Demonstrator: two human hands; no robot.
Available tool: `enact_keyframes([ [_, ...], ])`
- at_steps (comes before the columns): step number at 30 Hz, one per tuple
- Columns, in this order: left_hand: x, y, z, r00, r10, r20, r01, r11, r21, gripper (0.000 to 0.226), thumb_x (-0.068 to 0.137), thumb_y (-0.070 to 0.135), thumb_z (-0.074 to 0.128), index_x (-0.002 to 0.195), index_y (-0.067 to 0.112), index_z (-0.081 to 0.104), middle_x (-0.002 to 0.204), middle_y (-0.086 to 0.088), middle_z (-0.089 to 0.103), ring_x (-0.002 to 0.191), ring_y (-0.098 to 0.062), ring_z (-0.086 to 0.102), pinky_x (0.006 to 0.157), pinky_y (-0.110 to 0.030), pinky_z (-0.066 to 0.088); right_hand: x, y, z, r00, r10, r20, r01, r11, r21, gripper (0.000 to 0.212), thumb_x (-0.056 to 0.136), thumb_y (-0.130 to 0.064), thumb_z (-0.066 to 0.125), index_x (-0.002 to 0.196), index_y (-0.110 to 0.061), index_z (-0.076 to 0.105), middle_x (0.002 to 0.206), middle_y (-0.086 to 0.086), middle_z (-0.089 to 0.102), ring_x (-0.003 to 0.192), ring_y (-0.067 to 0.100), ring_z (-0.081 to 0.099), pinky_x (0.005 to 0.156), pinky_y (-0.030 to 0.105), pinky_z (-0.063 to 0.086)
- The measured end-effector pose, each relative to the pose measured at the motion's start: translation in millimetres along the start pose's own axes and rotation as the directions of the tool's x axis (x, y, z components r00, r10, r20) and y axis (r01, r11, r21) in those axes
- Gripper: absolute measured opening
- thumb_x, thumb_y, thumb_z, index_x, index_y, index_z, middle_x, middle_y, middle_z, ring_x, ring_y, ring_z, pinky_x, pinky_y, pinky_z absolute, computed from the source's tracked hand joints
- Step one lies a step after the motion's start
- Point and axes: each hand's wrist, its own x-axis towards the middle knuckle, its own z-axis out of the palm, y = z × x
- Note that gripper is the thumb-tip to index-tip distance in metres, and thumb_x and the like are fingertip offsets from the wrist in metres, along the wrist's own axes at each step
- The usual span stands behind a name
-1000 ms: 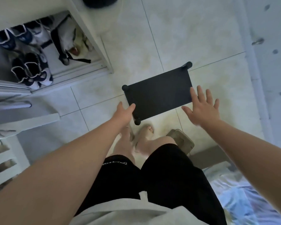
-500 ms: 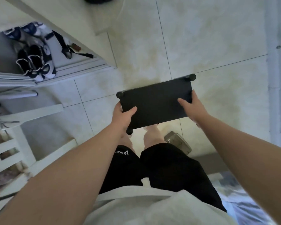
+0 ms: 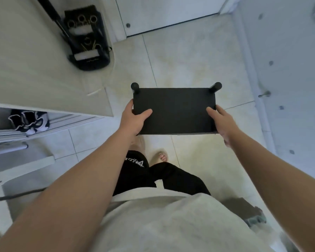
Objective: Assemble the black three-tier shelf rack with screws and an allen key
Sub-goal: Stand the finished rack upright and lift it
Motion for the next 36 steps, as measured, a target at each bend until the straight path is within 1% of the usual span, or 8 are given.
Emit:
enact_keyframes([
  [5,53.7,87.2,41.3,0.995,0.063,0.073,-0.064,0.998,0.014,0.065,0.089,0.028,0.074,0.145,0.036,0.043,0.121,0.006,0.064,0.103,-0.014,0.065,0.088,-0.04,0.058,36.5,-63.6,-39.8,0.995,-0.018,-0.093,0.026,0.996,0.088,0.037,0.1,-0.044,0.054,0.135,-0.031,0.057,0.131,-0.013,0.063,0.105,0.001,0.061,0.075,0.022,0.048],
  [12,135.2,228.6,98.5,0.964,0.152,0.221,-0.183,0.975,0.128,0.069,0.089,0.027,0.073,0.148,0.039,0.039,0.129,0.007,0.059,0.116,-0.019,0.06,0.097,-0.048,0.054,91.4,-159.8,-87.0,0.973,0.045,-0.227,0.018,0.963,0.269,0.047,0.1,-0.048,0.053,0.144,-0.031,0.052,0.137,-0.009,0.061,0.118,0.017,0.064,0.096,0.039,0.056],
  [19,199.2,337.4,184.3,0.918,0.223,0.327,-0.304,0.926,0.225,0.069,0.083,0.035,0.074,0.143,0.042,0.043,0.112,0.023,0.059,0.104,-0.006,0.061,0.093,-0.04,0.057,143.9,-209.5,-141.9,0.941,0.164,-0.298,-0.014,0.894,0.448,0.052,0.099,-0.05,0.054,0.147,-0.033,0.048,0.137,-0.013,0.058,0.12,0.021,0.063,0.105,0.042,0.051],
  [23,233.4,381.3,250.4,0.893,0.243,0.378,-0.356,0.897,0.263,0.068,0.076,0.041,0.073,0.139,0.044,0.048,0.11,0.023,0.064,0.102,-0.005,0.064,0.091,-0.037,0.057,185.0,-224.9,-186.1,0.928,0.213,-0.306,-0.019,0.846,0.533,0.021,0.097,-0.051,0.055,0.116,-0.048,0.061,0.119,-0.024,0.063,0.117,0.019,0.064,0.093,0.034,0.052],
  [26,255.8,409.6,304.4,0.887,0.247,0.39,-0.379,0.871,0.311,0.068,0.077,0.041,0.073,0.14,0.043,0.047,0.107,0.024,0.064,0.098,-0.002,0.064,0.088,-0.034,0.057,219.2,-232.7,-224.3,0.916,0.242,-0.32,-0.016,0.818,0.575,0.008,0.095,-0.053,0.056,0.102,-0.05,0.058,0.107,-0.029,0.059,0.114,0.018,0.064,0.089,0.033,0.05],
  [29,271.0,433.6,350.9,0.873,0.235,0.427,-0.399,0.848,0.349,0.068,0.08,0.038,0.072,0.143,0.042,0.045,0.109,0.022,0.062,0.099,-0.003,0.063,0.086,-0.033,0.057,245.3,-238.0,-257.9,0.906,0.282,-0.315,-0.029,0.785,0.618,0.027,0.092,-0.055,0.058,0.118,-0.045,0.057,0.109,-0.027,0.058,0.116,0.02,0.062,0.09,0.034,0.05],
  [32,286.9,460.8,403.0,0.854,0.209,0.476,-0.425,0.807,0.409,0.067,0.081,0.038,0.072,0.142,0.042,0.045,0.108,0.019,0.063,0.096,-0.002,0.064,0.083,-0.032,0.056,267.3,-242.7,-290.3,0.89,0.339,-0.306,-0.058,0.749,0.661,0.058,0.089,-0.057,0.059,0.142,-0.037,0.047,0.128,-0.014,0.057,0.121,0.025,0.06,0.101,0.042,0.05],
  [36,314.2,490.0,469.1,0.815,0.173,0.553,-0.483,0.73,0.484,0.055,0.082,0.035,0.072,0.132,0.044,0.052,0.097,0.021,0.065,0.087,-0.001,0.067,0.079,-0.035,0.058,299.0,-242.3,-320.8,0.852,0.432,-0.297,-0.08,0.666,0.742,0.051,0.089,-0.057,0.059,0.136,-0.037,0.053,0.133,-0.01,0.056,0.121,0.026,0.059,0.103,0.044,0.05],
])
